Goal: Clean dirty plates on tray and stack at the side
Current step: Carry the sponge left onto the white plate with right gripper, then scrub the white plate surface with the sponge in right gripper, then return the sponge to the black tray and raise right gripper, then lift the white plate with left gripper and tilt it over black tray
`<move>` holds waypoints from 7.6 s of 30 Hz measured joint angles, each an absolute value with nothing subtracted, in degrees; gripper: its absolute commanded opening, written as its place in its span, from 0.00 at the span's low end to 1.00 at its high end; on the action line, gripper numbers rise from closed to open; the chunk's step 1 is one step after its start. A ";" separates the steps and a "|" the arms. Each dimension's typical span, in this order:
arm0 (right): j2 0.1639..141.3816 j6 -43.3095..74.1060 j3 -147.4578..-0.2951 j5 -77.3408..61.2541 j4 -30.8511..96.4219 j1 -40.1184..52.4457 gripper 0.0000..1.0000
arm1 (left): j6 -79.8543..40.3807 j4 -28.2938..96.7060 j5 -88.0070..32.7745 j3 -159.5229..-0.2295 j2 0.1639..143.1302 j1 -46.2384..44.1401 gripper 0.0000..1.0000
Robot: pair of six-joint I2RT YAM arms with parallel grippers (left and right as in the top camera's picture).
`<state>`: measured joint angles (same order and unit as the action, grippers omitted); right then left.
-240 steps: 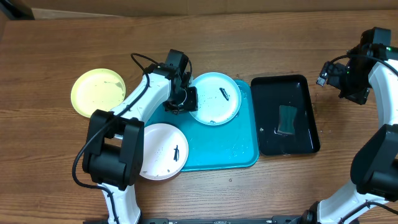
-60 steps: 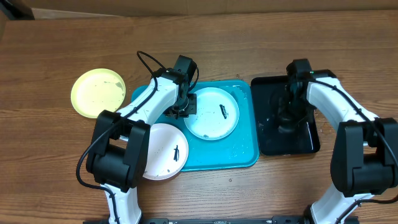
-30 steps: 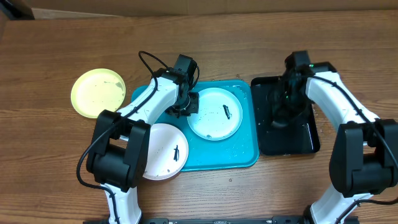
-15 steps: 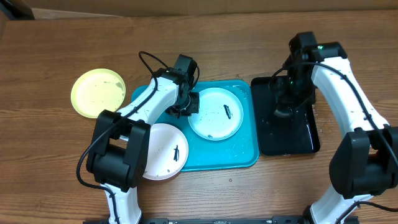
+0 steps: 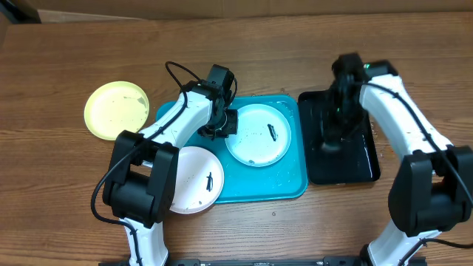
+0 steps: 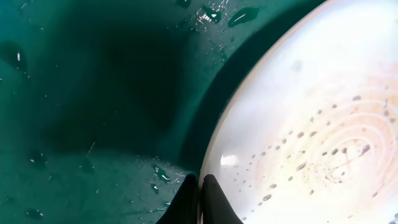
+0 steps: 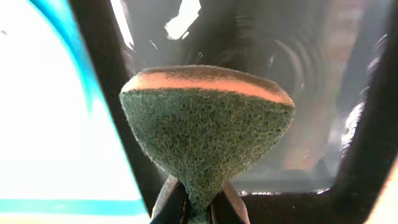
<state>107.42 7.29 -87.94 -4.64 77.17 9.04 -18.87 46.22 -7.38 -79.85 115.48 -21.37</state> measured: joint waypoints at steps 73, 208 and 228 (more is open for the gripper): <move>107.33 12.73 -72.93 1.93 42.06 28.51 0.04 | -18.85 46.06 -8.19 -79.85 115.48 -21.37 0.04; 120.38 3.88 -115.61 1.89 83.02 -3.62 0.91 | -17.21 43.22 -8.36 -77.71 115.52 -21.30 0.20; 120.40 8.34 -115.50 1.91 80.18 -20.99 1.00 | -17.43 55.09 -8.36 -89.47 115.92 -18.48 0.04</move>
